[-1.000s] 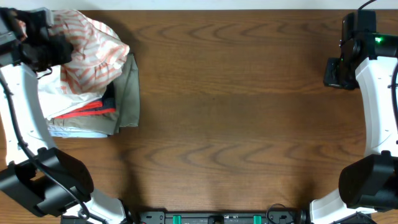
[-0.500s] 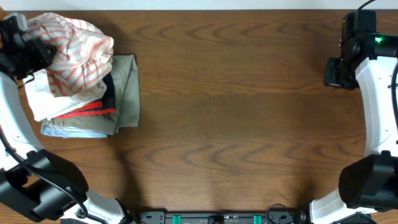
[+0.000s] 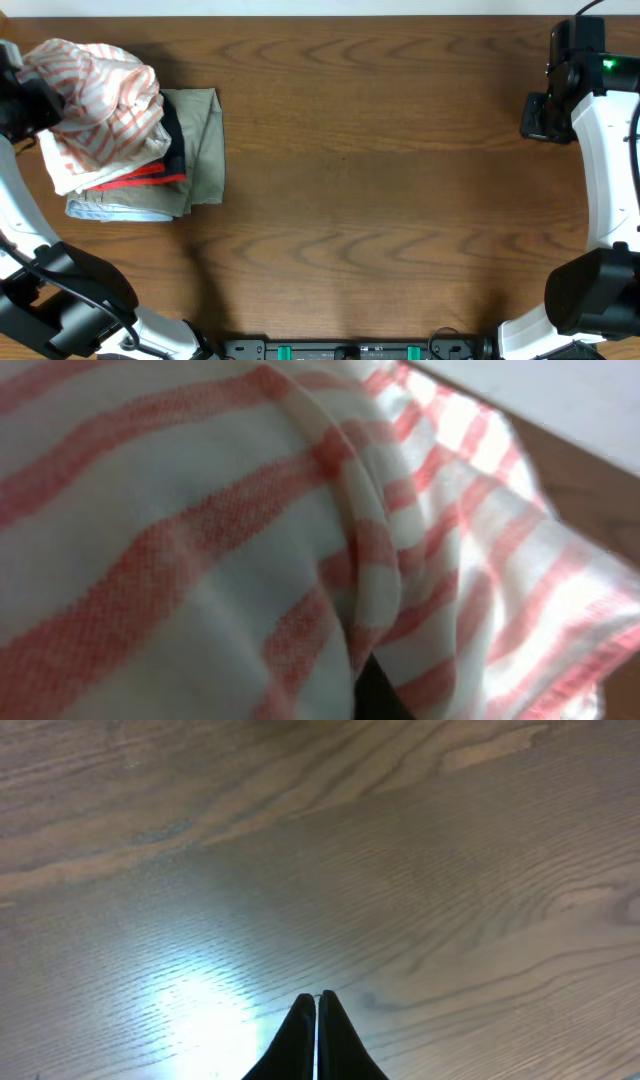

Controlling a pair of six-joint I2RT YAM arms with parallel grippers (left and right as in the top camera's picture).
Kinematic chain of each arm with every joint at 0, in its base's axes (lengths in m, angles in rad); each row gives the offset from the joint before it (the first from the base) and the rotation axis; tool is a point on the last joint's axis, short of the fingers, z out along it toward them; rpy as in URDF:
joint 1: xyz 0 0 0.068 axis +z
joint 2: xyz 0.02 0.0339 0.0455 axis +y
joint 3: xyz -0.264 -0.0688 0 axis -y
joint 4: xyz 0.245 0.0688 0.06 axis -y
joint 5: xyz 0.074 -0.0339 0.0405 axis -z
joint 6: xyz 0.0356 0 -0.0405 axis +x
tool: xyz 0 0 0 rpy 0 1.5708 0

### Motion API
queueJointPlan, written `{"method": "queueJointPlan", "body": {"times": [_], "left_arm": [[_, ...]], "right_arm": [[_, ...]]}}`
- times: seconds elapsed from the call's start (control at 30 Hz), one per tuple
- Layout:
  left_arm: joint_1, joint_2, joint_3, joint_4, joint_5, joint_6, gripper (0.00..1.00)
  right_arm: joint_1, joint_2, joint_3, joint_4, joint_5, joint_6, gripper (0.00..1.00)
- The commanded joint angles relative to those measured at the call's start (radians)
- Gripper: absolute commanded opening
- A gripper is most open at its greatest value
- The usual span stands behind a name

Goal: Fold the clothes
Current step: 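Press and tuck the striped shirt onto the stack with the left gripper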

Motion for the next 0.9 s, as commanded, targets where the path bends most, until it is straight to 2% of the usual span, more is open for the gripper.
{"method": "queueJointPlan", "body": {"times": [0.0, 0.07, 0.13, 0.17, 0.3, 0.4, 0.6, 0.67, 0.7, 0.77, 0.87], "left_arm": [[0.008, -0.039, -0.005, -0.008, -0.121, 0.008, 0.31], [0.008, -0.039, -0.005, -0.013, -0.198, 0.007, 0.32], [0.010, -0.039, -0.005, -0.016, -0.289, -0.007, 0.62], [0.011, -0.039, -0.005, -0.016, -0.352, -0.047, 0.69], [0.016, -0.044, -0.004, -0.012, -0.512, -0.160, 0.80], [0.016, -0.062, -0.001, 0.015, -0.473, -0.167, 0.86], [0.016, -0.152, 0.000, 0.149, -0.146, -0.167, 0.89], [0.015, -0.171, 0.000, 0.226, -0.035, -0.213, 0.88], [0.015, -0.171, 0.000, 0.261, 0.011, -0.239, 0.86], [0.013, -0.159, 0.000, 0.309, 0.073, -0.261, 0.70], [0.011, -0.103, 0.000, 0.333, 0.080, -0.333, 0.69]], "right_arm": [[-0.006, -0.005, -0.005, -0.001, 0.003, -0.008, 0.03], [-0.006, -0.005, -0.005, 0.000, 0.003, -0.008, 0.03], [-0.006, -0.005, -0.005, 0.000, 0.003, -0.008, 0.03], [-0.006, -0.005, -0.005, 0.000, 0.003, -0.008, 0.03], [-0.006, -0.005, -0.005, 0.005, 0.003, -0.008, 0.04], [-0.006, -0.005, -0.005, 0.008, 0.003, -0.008, 0.05], [-0.006, -0.005, -0.005, 0.011, 0.003, -0.007, 0.06], [-0.006, -0.005, -0.005, 0.011, 0.003, -0.007, 0.06], [-0.006, -0.005, -0.005, 0.011, 0.003, -0.007, 0.06], [-0.006, -0.005, -0.005, 0.011, 0.002, -0.007, 0.06], [-0.006, -0.005, -0.005, 0.011, -0.005, -0.007, 0.06]]}}
